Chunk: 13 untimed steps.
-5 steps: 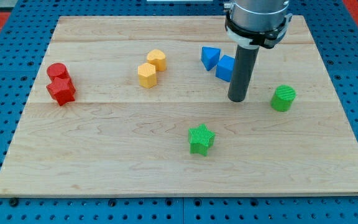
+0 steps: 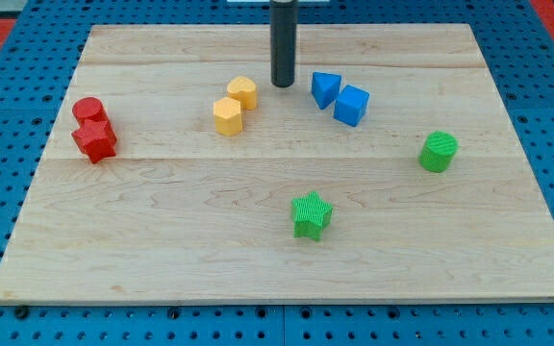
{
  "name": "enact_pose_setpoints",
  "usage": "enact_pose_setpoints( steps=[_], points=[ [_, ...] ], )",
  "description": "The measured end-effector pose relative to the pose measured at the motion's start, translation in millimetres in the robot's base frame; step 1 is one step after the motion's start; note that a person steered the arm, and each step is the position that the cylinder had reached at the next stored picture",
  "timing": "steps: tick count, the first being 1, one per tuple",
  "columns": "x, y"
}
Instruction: Move the yellow blocks towards the center left side of the board
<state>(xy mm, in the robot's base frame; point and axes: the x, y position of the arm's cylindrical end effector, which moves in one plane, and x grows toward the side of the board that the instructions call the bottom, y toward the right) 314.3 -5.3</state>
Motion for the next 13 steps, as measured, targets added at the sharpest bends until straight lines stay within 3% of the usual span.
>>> enact_pose_setpoints(
  steps=[3,5,6,7,9,10,11,12,13],
  points=[
    [27,-115],
    [13,-83],
    [55,-60],
    [66,-136],
    [37,-58],
    [90,-8],
    [92,-23],
    [94,-77],
    [94,-67]
  ],
)
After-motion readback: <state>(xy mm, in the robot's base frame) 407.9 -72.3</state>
